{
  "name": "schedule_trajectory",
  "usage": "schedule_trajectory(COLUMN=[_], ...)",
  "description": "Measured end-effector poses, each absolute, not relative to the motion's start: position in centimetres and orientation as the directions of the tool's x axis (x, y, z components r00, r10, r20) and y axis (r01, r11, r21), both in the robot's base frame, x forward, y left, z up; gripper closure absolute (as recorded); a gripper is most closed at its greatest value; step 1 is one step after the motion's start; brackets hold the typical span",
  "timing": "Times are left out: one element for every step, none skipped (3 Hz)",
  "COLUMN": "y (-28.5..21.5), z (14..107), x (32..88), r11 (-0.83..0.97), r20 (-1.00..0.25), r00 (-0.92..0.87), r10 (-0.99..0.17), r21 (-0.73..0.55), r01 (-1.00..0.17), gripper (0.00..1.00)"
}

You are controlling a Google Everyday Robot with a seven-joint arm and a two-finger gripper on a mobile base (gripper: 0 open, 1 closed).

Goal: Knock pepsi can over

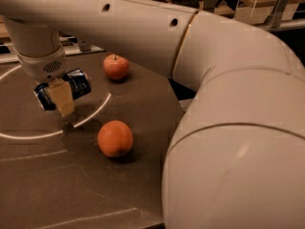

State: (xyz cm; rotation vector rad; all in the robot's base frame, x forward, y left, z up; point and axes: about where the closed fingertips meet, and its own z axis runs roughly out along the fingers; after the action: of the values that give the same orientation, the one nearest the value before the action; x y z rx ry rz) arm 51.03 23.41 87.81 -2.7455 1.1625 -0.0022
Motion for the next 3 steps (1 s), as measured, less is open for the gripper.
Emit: schedule_trajectory(y=[22.5,22.0,21.5], z=[86.7,86.0,85.6], x=[52.2,52.8,53.0], r11=[-0.659,-0.639,-0.626], r20=[-0.039,-0.031,-0.030], r00=[0.670,0.649,0.635], r10=[-0.741,-0.760,-0.772], r21=[-0.148,-0.147,-0.141], r01=[-0.738,-0.755,-0.767], gripper=[0.58,0.35,0.12])
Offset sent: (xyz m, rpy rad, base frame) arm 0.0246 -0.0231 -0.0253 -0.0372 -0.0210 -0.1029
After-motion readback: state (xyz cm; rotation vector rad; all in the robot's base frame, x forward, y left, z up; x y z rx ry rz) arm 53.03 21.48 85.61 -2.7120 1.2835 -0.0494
